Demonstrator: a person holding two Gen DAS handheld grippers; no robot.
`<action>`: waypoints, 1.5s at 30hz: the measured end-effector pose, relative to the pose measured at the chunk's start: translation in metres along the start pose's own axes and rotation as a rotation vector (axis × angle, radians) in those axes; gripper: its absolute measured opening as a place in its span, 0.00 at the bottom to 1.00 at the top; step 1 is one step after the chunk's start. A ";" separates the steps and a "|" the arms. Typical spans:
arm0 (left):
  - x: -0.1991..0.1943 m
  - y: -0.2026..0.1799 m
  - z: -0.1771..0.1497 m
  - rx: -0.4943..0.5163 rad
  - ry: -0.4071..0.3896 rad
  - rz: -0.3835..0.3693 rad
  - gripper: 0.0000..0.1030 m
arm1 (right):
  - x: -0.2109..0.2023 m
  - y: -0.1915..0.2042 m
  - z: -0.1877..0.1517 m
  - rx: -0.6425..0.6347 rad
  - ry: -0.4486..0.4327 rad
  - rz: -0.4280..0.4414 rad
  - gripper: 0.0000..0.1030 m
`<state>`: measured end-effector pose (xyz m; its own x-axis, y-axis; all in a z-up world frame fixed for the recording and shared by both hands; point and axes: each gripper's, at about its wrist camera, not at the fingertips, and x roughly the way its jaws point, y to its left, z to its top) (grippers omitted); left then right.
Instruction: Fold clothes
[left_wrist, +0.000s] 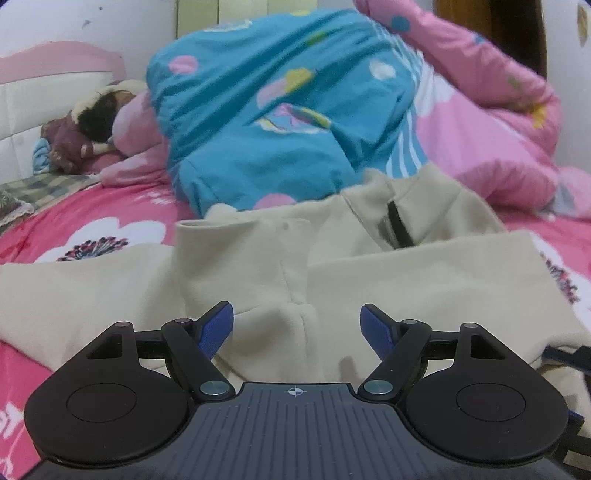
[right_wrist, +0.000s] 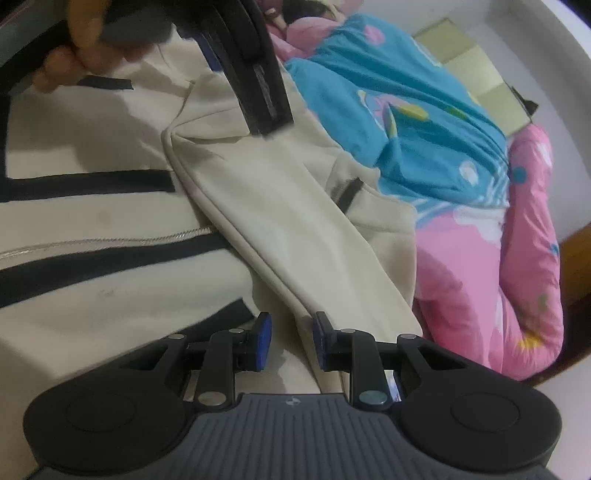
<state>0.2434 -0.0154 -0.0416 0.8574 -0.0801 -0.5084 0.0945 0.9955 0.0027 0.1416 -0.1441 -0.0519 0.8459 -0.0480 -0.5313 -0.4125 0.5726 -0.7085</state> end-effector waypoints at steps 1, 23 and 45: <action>0.004 -0.002 0.000 0.003 0.008 0.007 0.54 | 0.004 -0.003 0.000 0.019 0.000 0.003 0.20; -0.042 0.115 -0.064 -0.811 0.003 -0.271 0.28 | -0.023 -0.120 -0.095 0.922 0.015 -0.032 0.00; -0.037 0.115 -0.082 -0.908 0.067 -0.049 0.14 | -0.028 -0.142 -0.117 1.333 -0.034 0.261 0.01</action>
<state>0.1804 0.1065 -0.0932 0.8289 -0.1481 -0.5394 -0.3293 0.6503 -0.6846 0.1365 -0.3196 0.0089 0.8101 0.1913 -0.5542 0.0610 0.9127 0.4041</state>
